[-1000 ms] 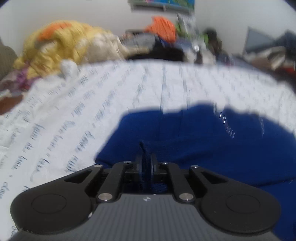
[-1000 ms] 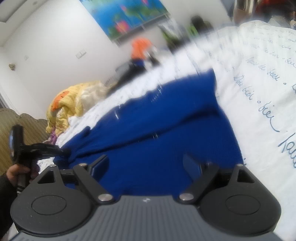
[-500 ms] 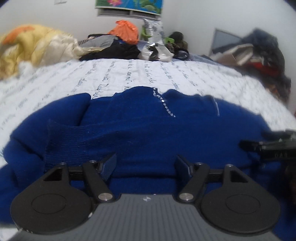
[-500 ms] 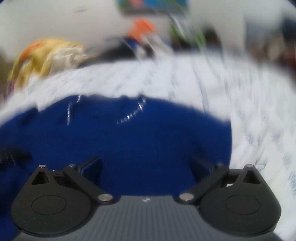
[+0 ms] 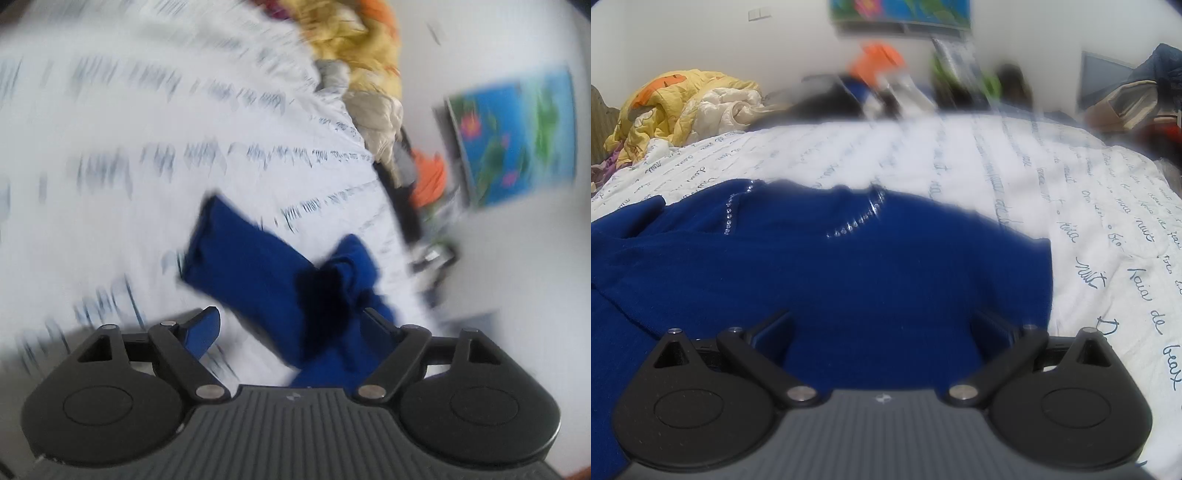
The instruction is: Fold small clothes
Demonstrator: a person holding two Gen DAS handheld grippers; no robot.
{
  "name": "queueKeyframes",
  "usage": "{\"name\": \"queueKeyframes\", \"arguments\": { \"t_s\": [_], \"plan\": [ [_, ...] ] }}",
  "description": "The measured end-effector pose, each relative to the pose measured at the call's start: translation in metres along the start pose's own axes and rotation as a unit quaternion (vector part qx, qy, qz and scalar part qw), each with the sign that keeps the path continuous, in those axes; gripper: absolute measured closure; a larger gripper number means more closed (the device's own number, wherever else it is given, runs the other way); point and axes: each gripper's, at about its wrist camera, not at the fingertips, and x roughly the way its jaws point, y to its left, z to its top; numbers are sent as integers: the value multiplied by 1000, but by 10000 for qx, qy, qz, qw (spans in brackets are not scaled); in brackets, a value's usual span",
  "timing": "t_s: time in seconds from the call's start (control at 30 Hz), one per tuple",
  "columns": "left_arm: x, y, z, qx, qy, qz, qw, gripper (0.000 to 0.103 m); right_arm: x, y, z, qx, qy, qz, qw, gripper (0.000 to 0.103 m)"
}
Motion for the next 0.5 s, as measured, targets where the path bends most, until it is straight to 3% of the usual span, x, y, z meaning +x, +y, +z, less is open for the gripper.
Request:
{"name": "queueKeyframes", "arguments": {
  "t_s": [0.07, 0.1, 0.13, 0.17, 0.2, 0.23, 0.27, 0.4, 0.5],
  "plan": [
    [10, 3, -7, -281, 107, -242, 9993, 22, 0, 0, 0, -10, -5, -13, 10000, 0],
    [15, 2, -7, -245, 64, -178, 9995, 22, -1, 0, 0, -9, -9, -19, 10000, 0],
    [20, 1, -7, -131, -113, -60, 9998, 34, -1, 0, 0, -4, -13, -23, 10000, 0],
    [25, 0, -4, -29, -245, 69, 9997, 54, -1, 0, 0, 3, -19, -25, 10000, 0],
    [31, -1, 0, 15, -312, 248, 9992, 64, -1, -1, -1, 9, -25, -25, 10000, 0],
    [36, -1, 5, 13, -336, 430, 9985, 87, -2, -1, -1, 18, -30, -26, 10000, 0],
    [41, 0, 9, 48, -325, 565, 9979, 97, -2, -1, -1, 26, -35, -27, 10000, 0],
    [41, -18, 22, 530, -566, 827, 9936, 100, -2, -1, -2, 35, -41, -27, 10000, 0],
    [25, -73, 30, 1232, -1153, 448, 9846, 100, -2, -1, -2, 42, -38, -26, 10000, 0]
  ]
}}
